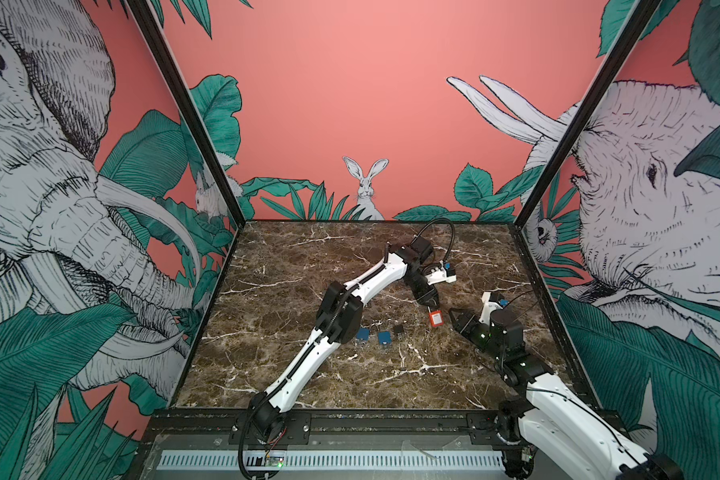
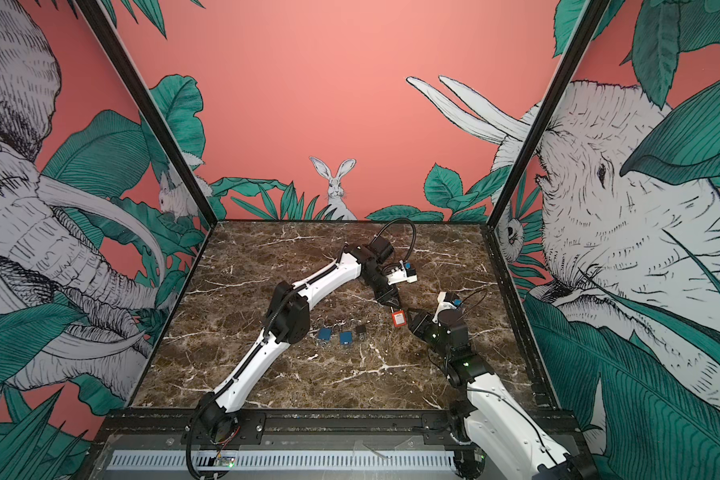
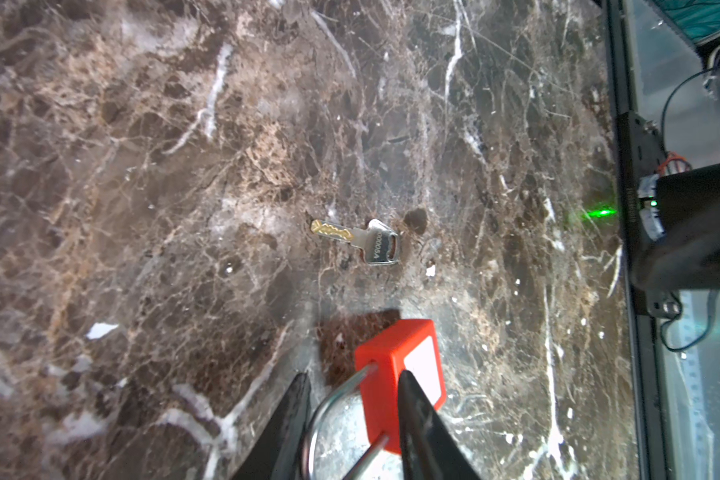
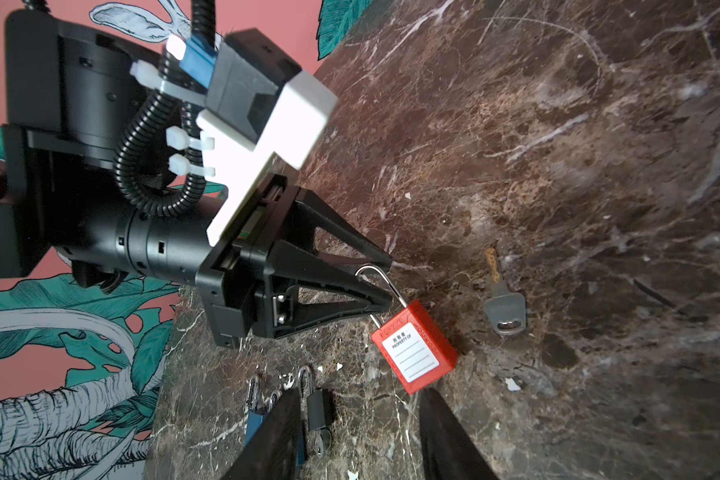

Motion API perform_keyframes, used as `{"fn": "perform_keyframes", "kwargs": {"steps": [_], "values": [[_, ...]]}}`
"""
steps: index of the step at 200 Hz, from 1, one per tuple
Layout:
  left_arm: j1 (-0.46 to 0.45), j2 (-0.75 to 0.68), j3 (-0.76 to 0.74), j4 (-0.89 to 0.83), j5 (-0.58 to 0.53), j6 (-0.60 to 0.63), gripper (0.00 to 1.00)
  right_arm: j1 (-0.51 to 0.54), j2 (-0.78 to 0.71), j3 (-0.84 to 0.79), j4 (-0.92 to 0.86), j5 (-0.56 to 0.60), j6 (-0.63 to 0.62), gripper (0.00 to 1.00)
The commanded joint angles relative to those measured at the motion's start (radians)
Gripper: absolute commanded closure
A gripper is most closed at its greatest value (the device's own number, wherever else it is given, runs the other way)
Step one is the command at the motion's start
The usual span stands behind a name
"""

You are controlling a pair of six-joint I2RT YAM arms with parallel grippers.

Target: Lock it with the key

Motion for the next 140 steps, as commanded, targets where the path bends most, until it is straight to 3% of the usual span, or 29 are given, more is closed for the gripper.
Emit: {"fn": "perform_keyframes", "kwargs": {"steps": [1,48,70,95,112,140], "values": [[-0.005,-0.008,0.032,0.047,-0.038,-0.008,0.63,-0.002,0.014,-0.008,0.063,-0.010,0.003,0.54],[0.009,-0.061,0.029,0.211,-0.207,-0.132,0.63,-0.001,0.089,0.090,0.008,-0.056,-0.078,0.54],[0.045,-0.156,-0.063,0.369,-0.392,-0.298,0.51,0.001,0.134,0.167,-0.061,-0.076,-0.118,0.54],[0.102,-0.395,-0.386,0.596,-0.464,-0.433,0.50,0.023,0.185,0.267,-0.189,-0.060,-0.160,0.52],[0.103,-0.596,-0.684,0.737,-0.575,-0.411,0.50,0.072,0.234,0.355,-0.303,-0.025,-0.220,0.51],[0.096,-0.827,-0.887,0.617,-0.807,-0.423,0.49,0.176,0.323,0.467,-0.408,0.037,-0.282,0.50]]}}
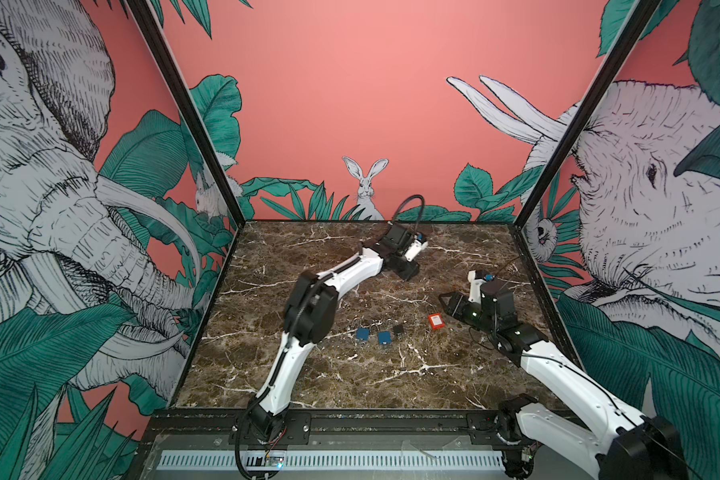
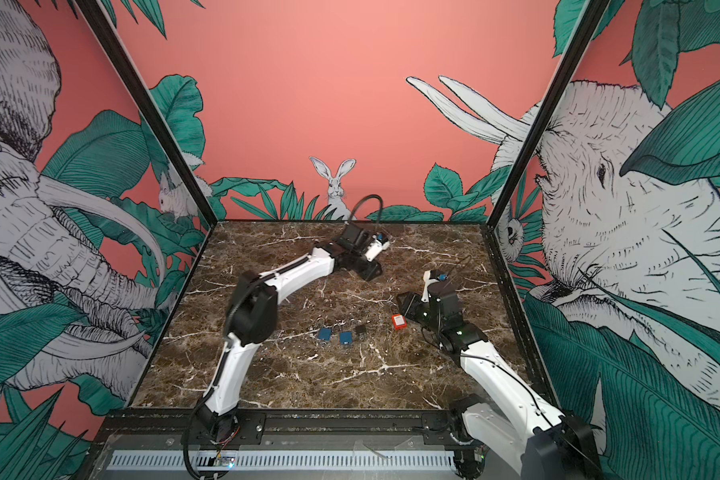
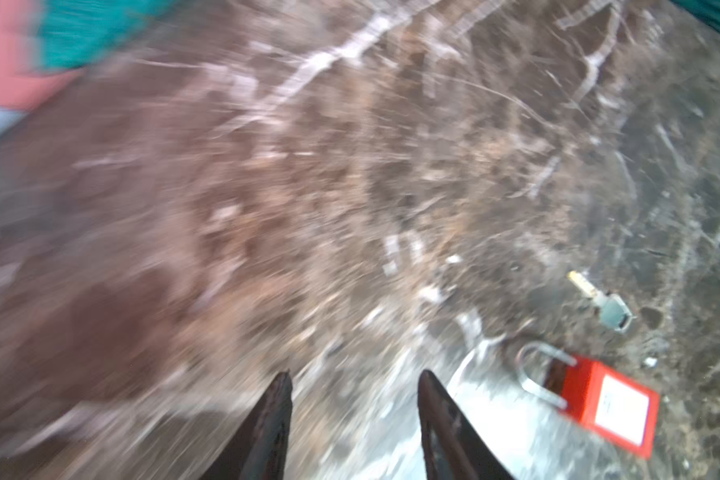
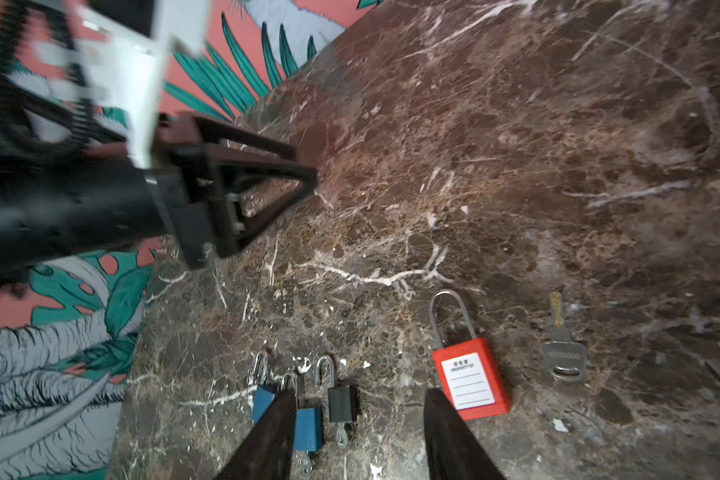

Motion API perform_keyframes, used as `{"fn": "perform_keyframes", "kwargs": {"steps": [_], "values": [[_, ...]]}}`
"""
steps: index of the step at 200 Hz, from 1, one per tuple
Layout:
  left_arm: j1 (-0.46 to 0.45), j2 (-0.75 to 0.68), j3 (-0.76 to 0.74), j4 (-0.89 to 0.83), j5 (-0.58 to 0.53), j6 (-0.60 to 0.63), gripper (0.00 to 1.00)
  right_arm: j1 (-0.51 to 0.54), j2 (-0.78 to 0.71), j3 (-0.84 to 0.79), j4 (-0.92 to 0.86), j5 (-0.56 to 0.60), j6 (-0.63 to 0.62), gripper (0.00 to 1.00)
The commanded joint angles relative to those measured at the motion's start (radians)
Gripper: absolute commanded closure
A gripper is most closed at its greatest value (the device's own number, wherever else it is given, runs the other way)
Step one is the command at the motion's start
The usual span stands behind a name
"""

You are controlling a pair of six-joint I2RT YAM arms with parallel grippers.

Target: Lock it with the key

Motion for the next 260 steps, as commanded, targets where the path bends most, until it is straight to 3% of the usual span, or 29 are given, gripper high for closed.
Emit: {"fn": "perform_keyframes", "kwargs": {"steps": [1,17,42,61,93,116,170,210,260], "values": [[-0.028,-0.215,-0.123,0.023,-0.230,-0.058,0.50,0.074,0.057,0.081,-0.139,0.062,-0.091,0.50],[-0.031,-0.334,-0.276,0.041,-0.315,-0.088,0.50,0.128,0.100,0.111,-0.145,0.107,-0.101,0.50],[-0.031,-0.487,-0.478,0.029,-0.351,-0.180,0.55,0.190,0.158,0.141,-0.147,0.170,-0.105,0.52],[-0.031,-0.612,-0.634,0.048,-0.288,-0.280,0.56,0.237,0.205,0.173,-0.180,0.231,-0.099,0.53],[-0.031,-0.848,-0.931,0.219,-0.054,-0.395,0.57,0.304,0.284,0.213,-0.228,0.244,-0.054,0.52],[-0.033,-0.936,-1.021,0.208,-0.028,-0.461,0.57,0.333,0.311,0.192,-0.202,0.234,-0.010,0.52],[-0.035,-1.010,-1.196,0.359,-0.073,-0.533,0.61,0.341,0.380,0.186,-0.155,0.229,0.007,0.52],[-0.033,-0.940,-1.115,0.330,-0.015,-0.456,0.60,0.342,0.457,0.171,-0.069,0.187,0.022,0.52],[-0.032,-0.909,-1.111,0.380,0.022,-0.453,0.58,0.345,0.548,0.208,-0.036,0.168,0.012,0.52]]}}
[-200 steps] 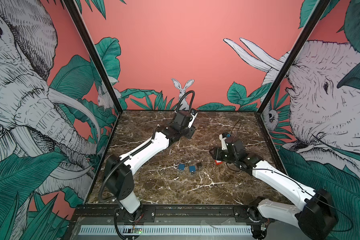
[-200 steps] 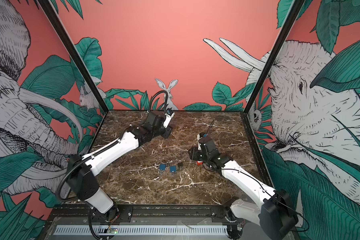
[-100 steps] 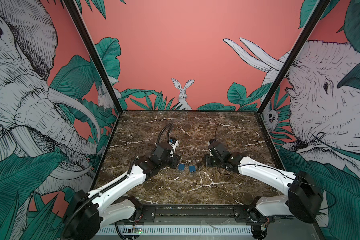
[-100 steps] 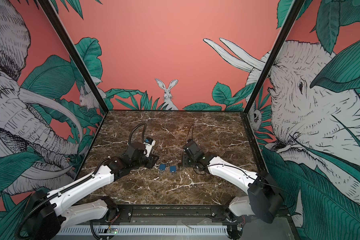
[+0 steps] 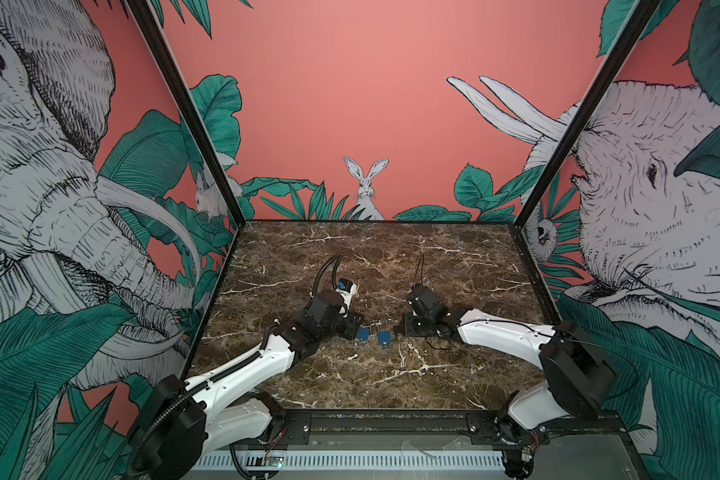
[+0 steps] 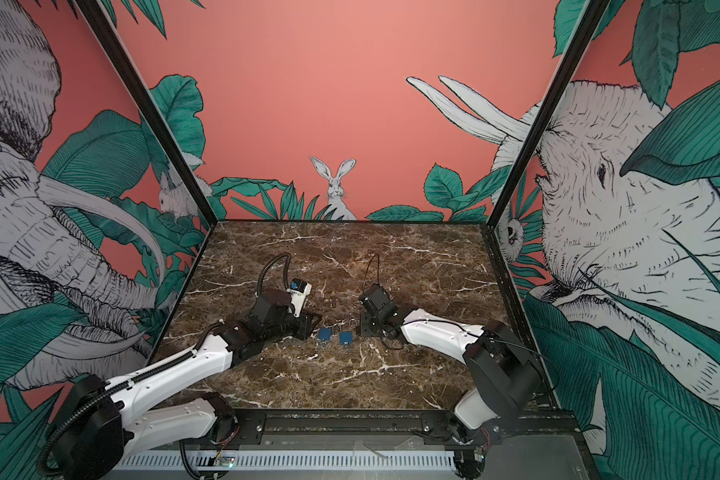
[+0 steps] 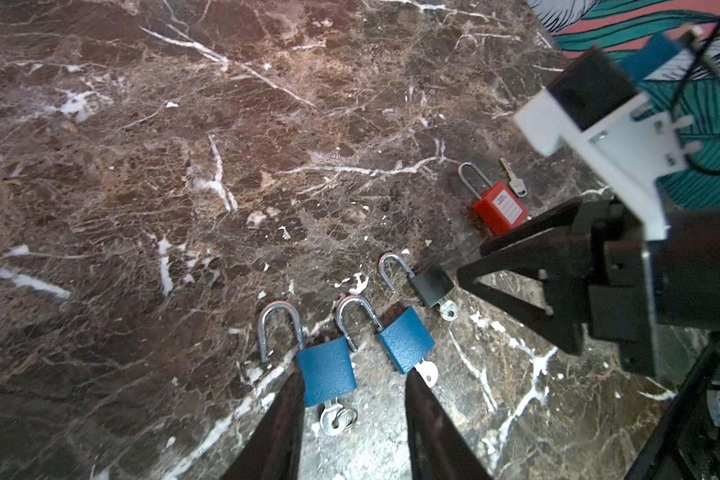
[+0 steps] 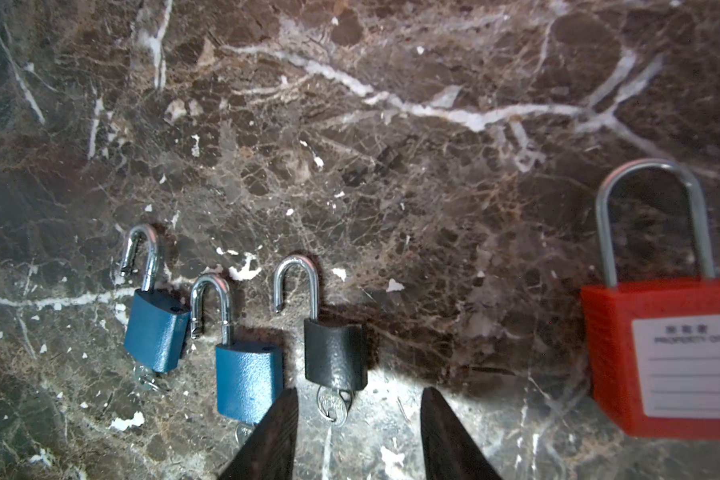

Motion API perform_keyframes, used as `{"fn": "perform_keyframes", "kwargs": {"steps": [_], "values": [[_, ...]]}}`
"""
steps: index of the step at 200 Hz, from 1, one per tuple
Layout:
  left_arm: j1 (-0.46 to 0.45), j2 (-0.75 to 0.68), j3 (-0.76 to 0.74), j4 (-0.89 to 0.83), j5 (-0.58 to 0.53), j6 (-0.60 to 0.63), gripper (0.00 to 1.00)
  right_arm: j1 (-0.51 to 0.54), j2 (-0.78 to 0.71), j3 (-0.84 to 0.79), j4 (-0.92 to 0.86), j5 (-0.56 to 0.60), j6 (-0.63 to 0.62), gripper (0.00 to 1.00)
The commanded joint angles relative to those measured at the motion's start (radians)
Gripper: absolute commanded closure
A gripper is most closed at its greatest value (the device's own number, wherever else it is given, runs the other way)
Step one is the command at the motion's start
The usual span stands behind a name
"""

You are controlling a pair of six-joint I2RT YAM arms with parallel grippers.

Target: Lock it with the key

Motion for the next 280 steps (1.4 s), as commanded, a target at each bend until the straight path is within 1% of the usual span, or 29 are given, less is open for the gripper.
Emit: {"fn": "perform_keyframes", "kwargs": {"steps": [1,62,102,148,190,280], "values": [[0.001,0.013,0.030,0.022,0.036,0.014,0.58,0.005,0.036,0.036,0.035,-0.012,0.001,0.52],[0.010,-0.008,-0.011,0.048,0.051,0.010,0.57,0.018,0.123,0.085,0.031,-0.027,0.001,0.52],[0.015,-0.004,-0.018,0.048,0.054,0.016,0.57,0.020,0.164,0.130,-0.041,-0.003,-0.007,0.54],[0.015,0.008,-0.028,0.068,0.063,0.010,0.57,0.040,0.179,0.163,-0.122,0.046,-0.027,0.56],[0.015,0.023,-0.034,0.075,0.071,0.010,0.57,0.059,0.196,0.168,-0.129,0.057,-0.024,0.58],[0.015,0.024,-0.041,0.078,0.070,0.010,0.58,0.071,0.233,0.195,-0.162,0.094,-0.038,0.58]]}}
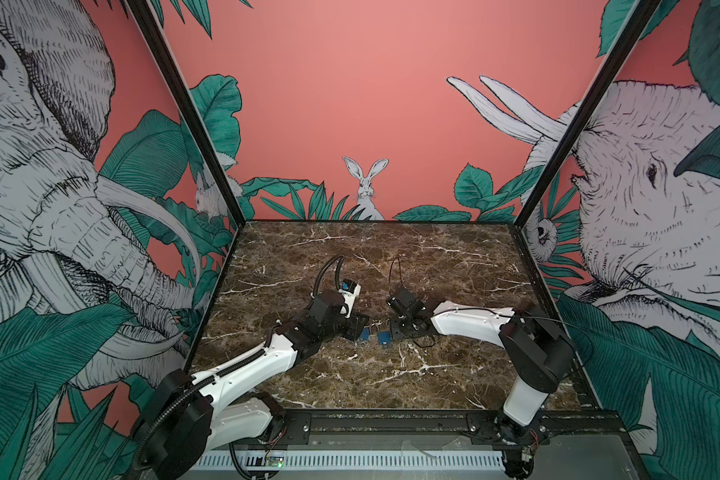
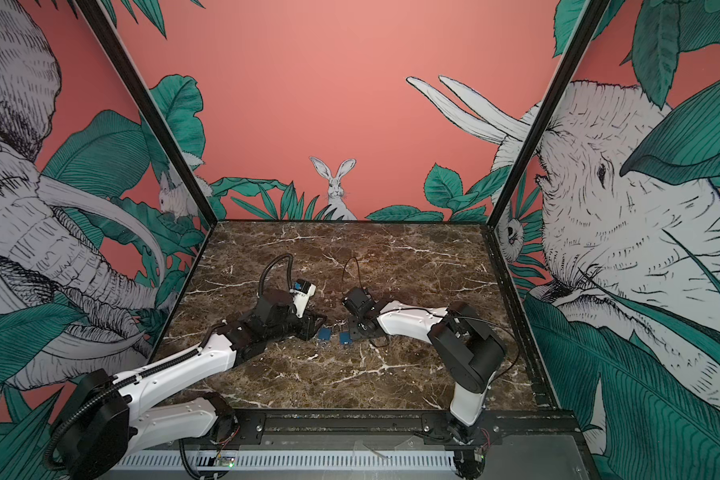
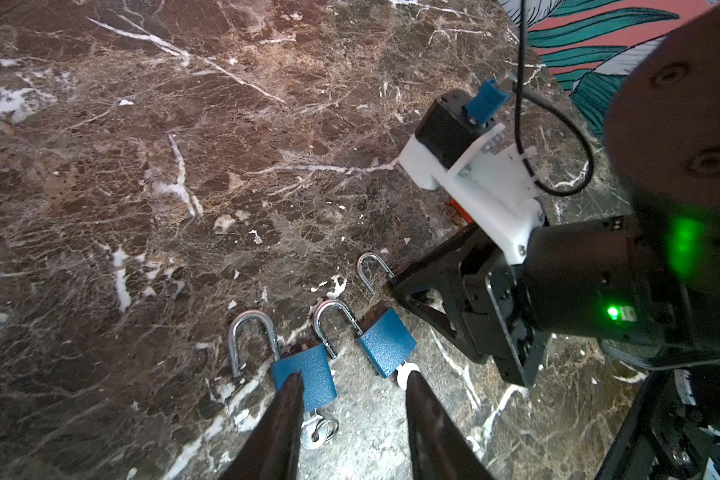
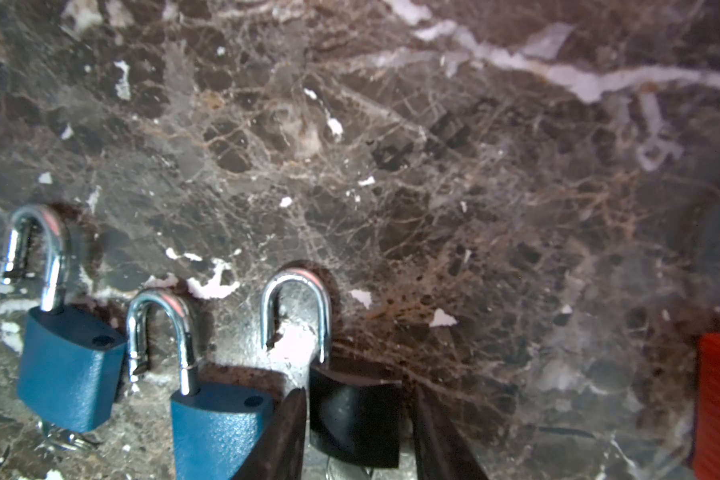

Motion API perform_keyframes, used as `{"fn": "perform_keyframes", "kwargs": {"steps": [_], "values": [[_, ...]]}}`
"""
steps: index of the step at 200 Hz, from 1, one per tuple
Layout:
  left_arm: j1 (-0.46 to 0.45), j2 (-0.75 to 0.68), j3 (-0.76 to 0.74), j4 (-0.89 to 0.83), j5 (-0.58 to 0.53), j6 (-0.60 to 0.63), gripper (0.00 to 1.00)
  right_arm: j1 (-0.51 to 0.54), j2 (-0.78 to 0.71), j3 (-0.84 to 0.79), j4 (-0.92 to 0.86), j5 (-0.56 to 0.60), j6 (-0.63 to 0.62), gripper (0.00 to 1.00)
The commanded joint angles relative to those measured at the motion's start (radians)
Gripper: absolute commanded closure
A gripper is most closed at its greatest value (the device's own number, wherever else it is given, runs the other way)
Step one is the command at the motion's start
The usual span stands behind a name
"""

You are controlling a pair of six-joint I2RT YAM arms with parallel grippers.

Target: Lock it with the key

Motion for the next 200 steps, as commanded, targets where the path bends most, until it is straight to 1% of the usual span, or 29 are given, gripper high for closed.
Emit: {"fn": "perform_keyframes", "kwargs": {"steps": [1,14,41,53,151,200], "values": [[0.006,-0.003,-0.018,0.020,0.001,0.005,0.58,0.011,0.023,0.022,-0.042,0.037,-0.011,0.58],[0.006,0.002,-0.018,0.021,0.003,0.008,0.57,0.016,0.026,0.030,-0.056,0.045,-0.016,0.58],[0.006,0.010,-0.018,0.022,0.003,0.012,0.58,0.042,0.038,0.067,-0.128,0.114,-0.027,0.58],[0.006,0.011,-0.020,0.028,0.004,0.012,0.57,0.050,0.046,0.077,-0.141,0.127,-0.030,0.58],[0.009,0.003,-0.037,0.034,-0.005,0.020,0.57,0.060,0.072,0.070,-0.128,0.140,-0.025,0.59],[0.010,0.012,-0.035,0.040,0.001,0.020,0.57,0.054,0.082,0.062,-0.093,0.139,-0.051,0.60]]}}
